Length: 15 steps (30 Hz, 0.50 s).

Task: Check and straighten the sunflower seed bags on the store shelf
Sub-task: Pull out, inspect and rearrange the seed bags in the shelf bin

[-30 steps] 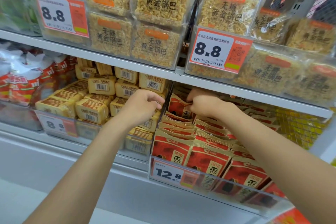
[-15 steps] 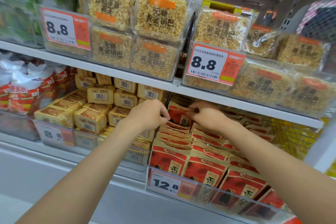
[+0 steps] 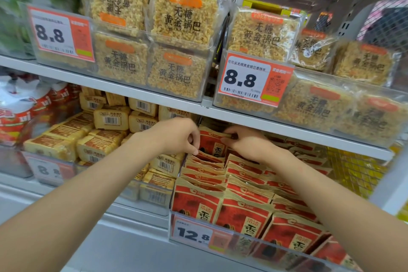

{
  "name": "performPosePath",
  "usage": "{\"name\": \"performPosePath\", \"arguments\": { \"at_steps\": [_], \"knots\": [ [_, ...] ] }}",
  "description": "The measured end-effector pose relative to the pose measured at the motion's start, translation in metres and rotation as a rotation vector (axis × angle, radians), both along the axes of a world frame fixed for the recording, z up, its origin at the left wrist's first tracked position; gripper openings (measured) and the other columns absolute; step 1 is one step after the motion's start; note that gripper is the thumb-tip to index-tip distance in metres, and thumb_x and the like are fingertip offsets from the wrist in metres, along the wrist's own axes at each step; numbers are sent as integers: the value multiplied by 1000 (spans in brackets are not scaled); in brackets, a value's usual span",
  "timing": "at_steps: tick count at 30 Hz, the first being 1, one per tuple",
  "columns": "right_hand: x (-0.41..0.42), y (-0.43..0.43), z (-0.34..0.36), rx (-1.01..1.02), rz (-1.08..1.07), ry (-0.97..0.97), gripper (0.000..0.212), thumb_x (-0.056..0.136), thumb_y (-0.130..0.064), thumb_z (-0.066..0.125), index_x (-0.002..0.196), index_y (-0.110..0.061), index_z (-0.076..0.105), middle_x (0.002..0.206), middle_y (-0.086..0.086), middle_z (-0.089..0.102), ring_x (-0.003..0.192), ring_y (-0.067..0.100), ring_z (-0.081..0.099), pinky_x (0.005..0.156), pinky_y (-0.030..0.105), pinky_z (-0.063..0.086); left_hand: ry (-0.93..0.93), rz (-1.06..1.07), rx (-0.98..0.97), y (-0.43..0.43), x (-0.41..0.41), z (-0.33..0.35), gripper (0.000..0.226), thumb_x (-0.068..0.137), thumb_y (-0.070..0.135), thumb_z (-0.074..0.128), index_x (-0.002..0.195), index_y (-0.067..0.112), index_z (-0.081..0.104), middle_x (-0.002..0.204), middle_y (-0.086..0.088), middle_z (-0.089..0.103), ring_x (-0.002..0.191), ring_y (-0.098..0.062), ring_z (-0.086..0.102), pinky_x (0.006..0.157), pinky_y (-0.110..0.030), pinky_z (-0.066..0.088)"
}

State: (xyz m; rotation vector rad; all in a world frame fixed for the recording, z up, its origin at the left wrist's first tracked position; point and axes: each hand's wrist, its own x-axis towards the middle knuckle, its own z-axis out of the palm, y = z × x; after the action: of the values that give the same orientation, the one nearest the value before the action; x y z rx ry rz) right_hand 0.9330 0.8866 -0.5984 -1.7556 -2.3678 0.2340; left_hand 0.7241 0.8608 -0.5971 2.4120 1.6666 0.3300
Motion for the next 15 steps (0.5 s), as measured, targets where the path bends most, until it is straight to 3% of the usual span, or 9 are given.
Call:
{"name": "performPosePath", "arguments": {
  "at_steps": [2, 5, 7, 9, 12, 15],
  "knots": [
    [0, 0, 1, 6, 20, 8, 42, 98, -47, 49, 136, -27, 53, 135, -2, 58, 117, 20, 57, 95, 28, 45, 47, 24, 58, 0, 0, 2, 20, 82, 46, 74, 95, 32, 67, 75, 17, 55, 68, -2, 51, 53, -24, 37],
    [-2, -1, 3, 38, 73, 34, 37, 100, -43, 47, 132, -27, 57, 128, -2, 62, 109, 19, 59, 93, 31, 48, 99, 38, 113, 0, 6, -1, 15, 87, 40, 70, 98, 31, 73, 72, 20, 51, 65, 1, 46, 52, -22, 34],
    [-4, -1, 2, 66, 108, -27, 36, 101, -38, 47, 135, -26, 55, 132, 0, 60, 115, 21, 57, 97, 33, 47, 131, 40, 145, -3, 12, -4, 15, 92, 36, 64, 101, 31, 76, 78, 20, 59, 74, -3, 53, 57, -24, 39],
    [-4, 1, 1, 65, 127, -136, 39, 102, -33, 46, 140, -25, 49, 139, 2, 55, 122, 24, 54, 101, 35, 46, 137, 56, 184, -4, 14, -10, 20, 96, 37, 59, 105, 31, 76, 96, 15, 69, 90, -10, 61, 65, -27, 44],
    [-2, 7, 1, 17, 83, -109, 39, 104, -30, 42, 142, -23, 46, 143, 3, 51, 128, 27, 49, 104, 35, 41, -16, 114, 249, -4, 9, -22, 24, 99, 39, 54, 111, 34, 73, 115, 13, 70, 104, -13, 64, 77, -30, 52],
    [1, 19, 3, -16, 50, 31, 42, 104, -31, 43, 144, -21, 44, 142, 7, 52, 128, 29, 50, 110, 39, 38, -255, 168, 300, -5, 8, -22, 24, 98, 37, 55, 112, 33, 73, 116, 12, 71, 100, -13, 65, 79, -33, 54]
  ]
}}
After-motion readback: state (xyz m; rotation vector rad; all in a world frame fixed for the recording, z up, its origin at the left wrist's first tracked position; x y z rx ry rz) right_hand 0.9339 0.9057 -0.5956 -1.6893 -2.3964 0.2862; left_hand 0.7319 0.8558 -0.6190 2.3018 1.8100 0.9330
